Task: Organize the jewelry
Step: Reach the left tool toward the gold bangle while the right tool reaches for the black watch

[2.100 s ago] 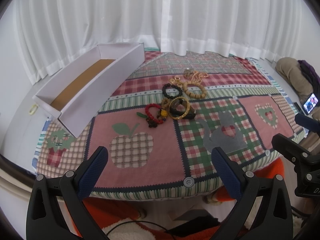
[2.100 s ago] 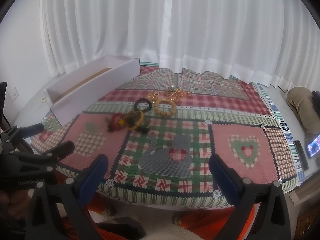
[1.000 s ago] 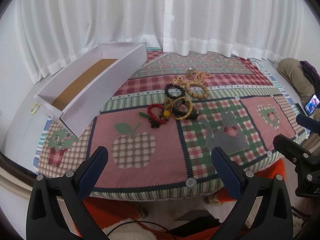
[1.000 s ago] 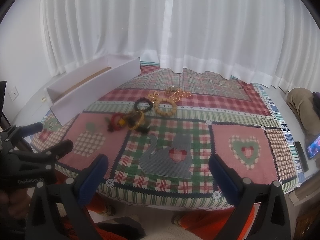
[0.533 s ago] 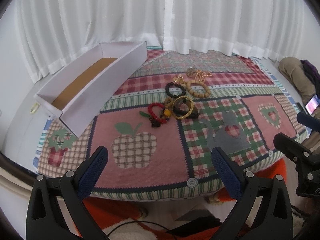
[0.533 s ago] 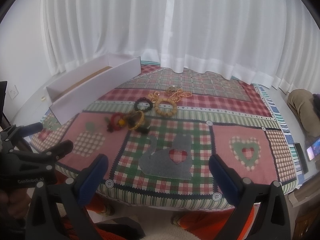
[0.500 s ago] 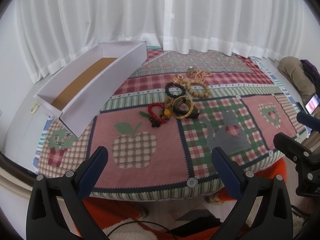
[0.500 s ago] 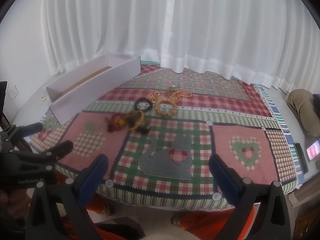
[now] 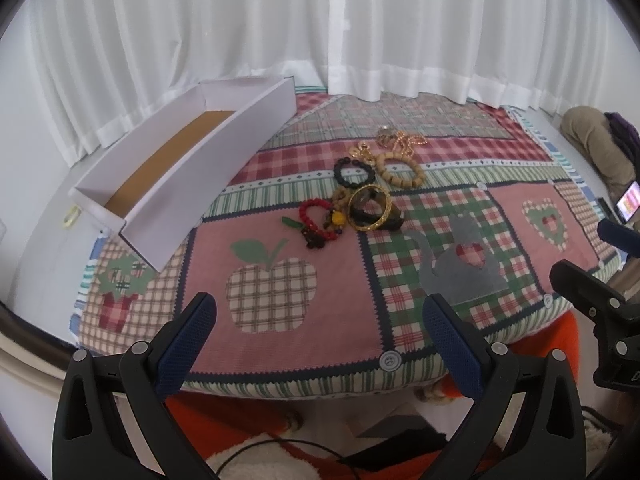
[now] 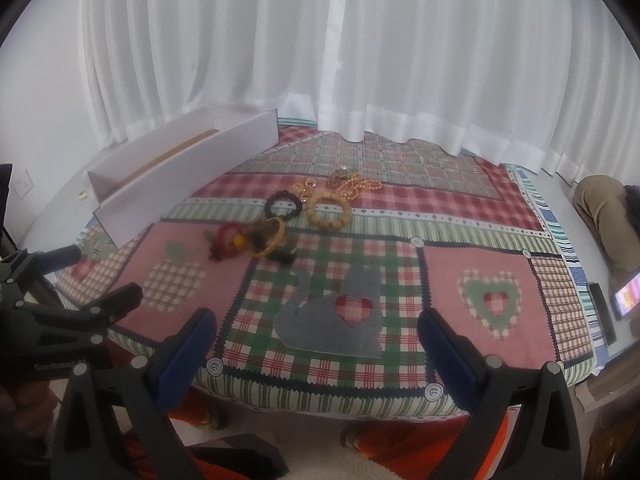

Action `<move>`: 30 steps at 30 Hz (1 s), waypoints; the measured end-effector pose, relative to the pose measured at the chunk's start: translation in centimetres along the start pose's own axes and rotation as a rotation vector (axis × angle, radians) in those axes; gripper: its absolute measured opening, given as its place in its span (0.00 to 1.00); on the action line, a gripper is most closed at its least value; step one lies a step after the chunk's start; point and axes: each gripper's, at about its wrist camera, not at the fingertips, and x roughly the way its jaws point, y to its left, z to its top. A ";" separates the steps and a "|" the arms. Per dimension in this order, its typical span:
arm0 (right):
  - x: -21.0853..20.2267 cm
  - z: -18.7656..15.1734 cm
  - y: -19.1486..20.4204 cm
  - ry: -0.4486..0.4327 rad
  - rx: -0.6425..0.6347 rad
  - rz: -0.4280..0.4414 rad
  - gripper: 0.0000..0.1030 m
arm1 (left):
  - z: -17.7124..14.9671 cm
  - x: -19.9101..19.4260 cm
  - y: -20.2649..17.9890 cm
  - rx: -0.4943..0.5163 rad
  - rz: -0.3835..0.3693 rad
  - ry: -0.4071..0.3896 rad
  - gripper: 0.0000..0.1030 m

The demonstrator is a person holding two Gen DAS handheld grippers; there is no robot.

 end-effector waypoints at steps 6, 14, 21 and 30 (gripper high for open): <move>0.4 -0.1 -0.1 0.003 -0.002 -0.012 0.99 | 0.0 0.3 -0.5 0.030 -0.014 0.013 0.99; 1.2 -0.1 -0.2 0.014 -0.002 -0.018 0.99 | -0.4 0.8 -0.2 0.041 -0.065 0.024 0.99; 2.4 0.2 0.0 0.034 -0.010 -0.011 0.99 | -0.4 2.8 1.7 -0.006 -0.047 0.099 0.99; 5.0 0.7 -1.0 0.064 0.017 -0.013 0.99 | 1.4 5.5 5.6 -0.121 -0.113 0.136 0.99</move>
